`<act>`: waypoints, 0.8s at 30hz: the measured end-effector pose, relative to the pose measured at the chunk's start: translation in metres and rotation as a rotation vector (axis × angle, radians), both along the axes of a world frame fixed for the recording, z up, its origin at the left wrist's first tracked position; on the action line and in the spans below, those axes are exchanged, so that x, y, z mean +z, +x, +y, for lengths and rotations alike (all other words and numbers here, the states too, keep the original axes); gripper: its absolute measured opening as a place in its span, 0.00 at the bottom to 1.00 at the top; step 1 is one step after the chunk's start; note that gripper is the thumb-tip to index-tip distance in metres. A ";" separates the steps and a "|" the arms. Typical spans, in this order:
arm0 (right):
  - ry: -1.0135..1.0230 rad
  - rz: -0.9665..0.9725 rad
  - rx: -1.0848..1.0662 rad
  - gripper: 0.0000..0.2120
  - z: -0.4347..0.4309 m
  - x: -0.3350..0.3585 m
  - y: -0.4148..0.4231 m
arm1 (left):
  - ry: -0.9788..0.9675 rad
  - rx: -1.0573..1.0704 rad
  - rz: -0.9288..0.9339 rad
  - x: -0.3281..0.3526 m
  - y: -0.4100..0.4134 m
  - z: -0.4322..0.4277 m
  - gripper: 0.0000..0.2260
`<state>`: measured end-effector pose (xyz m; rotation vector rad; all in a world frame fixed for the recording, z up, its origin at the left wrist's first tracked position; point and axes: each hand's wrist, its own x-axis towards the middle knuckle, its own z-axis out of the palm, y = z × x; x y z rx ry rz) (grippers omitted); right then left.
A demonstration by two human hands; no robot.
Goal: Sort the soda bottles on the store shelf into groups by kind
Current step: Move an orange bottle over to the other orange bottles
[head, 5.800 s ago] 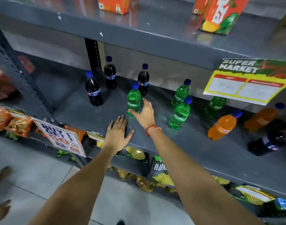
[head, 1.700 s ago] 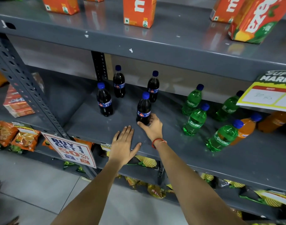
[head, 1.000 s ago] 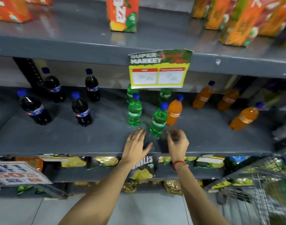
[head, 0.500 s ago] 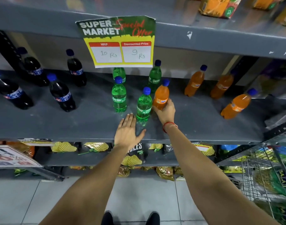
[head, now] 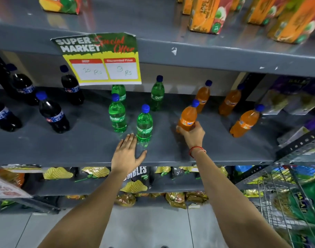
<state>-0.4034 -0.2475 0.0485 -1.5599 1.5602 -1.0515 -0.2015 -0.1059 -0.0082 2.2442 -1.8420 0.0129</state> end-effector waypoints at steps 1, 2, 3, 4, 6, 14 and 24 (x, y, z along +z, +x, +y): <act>0.005 0.001 -0.012 0.17 -0.003 0.001 -0.009 | 0.000 0.003 0.004 -0.001 0.001 0.001 0.35; 0.011 0.006 -0.028 0.17 -0.007 0.003 -0.018 | 0.001 0.004 0.007 -0.001 0.001 0.001 0.35; 0.017 0.011 -0.045 0.18 -0.011 0.004 -0.028 | -0.002 0.005 0.006 0.000 0.001 0.001 0.35; 0.023 0.011 -0.063 0.19 -0.015 0.006 -0.037 | -0.007 0.006 0.003 0.000 0.000 0.001 0.35; 0.034 0.010 -0.089 0.20 -0.024 0.007 -0.051 | -0.004 0.007 0.010 0.002 -0.001 0.000 0.37; 0.045 -0.007 -0.029 0.23 -0.036 0.006 -0.069 | -0.014 0.019 0.036 0.004 -0.003 -0.001 0.39; 0.039 0.038 -0.053 0.30 -0.040 -0.007 -0.074 | -0.003 0.036 0.024 0.004 -0.004 -0.003 0.39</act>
